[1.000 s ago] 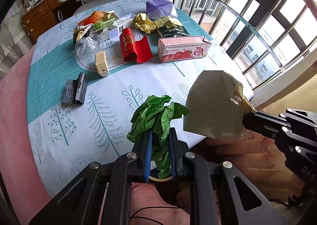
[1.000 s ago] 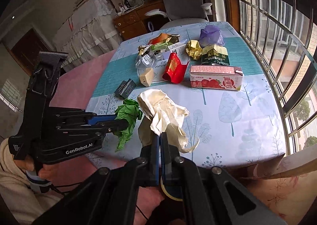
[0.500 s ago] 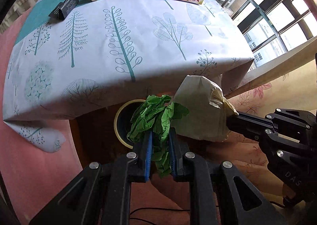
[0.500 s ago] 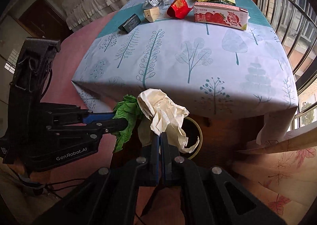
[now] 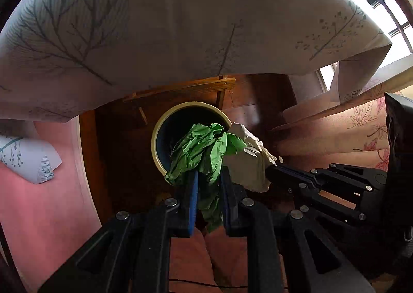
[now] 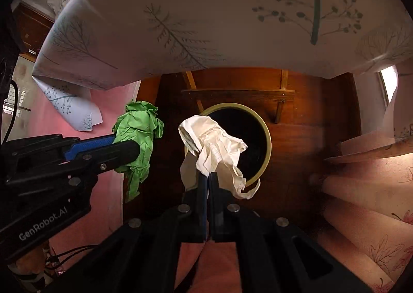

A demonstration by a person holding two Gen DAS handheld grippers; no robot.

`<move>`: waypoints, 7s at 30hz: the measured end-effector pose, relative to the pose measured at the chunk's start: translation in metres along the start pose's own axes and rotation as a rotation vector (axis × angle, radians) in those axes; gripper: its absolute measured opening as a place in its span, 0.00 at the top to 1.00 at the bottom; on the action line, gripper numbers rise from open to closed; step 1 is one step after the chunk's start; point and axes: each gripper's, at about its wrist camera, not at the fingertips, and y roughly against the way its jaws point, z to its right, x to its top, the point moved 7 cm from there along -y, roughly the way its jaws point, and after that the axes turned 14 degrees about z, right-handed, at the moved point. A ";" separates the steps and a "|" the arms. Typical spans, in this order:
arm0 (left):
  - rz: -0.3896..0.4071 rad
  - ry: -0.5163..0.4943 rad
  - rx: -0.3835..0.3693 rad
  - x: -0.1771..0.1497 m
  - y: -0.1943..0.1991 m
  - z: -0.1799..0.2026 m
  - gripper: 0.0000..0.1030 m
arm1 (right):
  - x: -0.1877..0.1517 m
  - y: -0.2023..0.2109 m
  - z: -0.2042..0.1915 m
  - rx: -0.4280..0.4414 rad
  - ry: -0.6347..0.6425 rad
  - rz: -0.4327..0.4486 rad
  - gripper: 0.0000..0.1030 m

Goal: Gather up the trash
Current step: 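Carry both papers over the blue trash bin with both tools, then open both tools to drop the papers into the bin, then raise both tools back toward the table trash, then grasp the black card box with the left tool while the right tool grasps the beige block, then carry the black box and beige block over the trash bin, then open both tools to drop the box and block into the bin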

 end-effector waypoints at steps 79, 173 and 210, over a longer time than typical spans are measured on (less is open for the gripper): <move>0.462 0.005 0.101 0.178 0.241 -0.055 0.16 | 0.214 0.188 -0.094 0.083 0.131 0.390 0.32; 0.096 0.103 -0.105 0.048 0.149 -0.007 0.94 | 0.065 0.123 -0.011 0.163 -0.141 0.070 0.75; 0.023 0.115 0.029 -0.072 -0.170 -0.102 0.18 | -0.099 -0.191 0.094 -0.120 -0.414 -0.093 0.57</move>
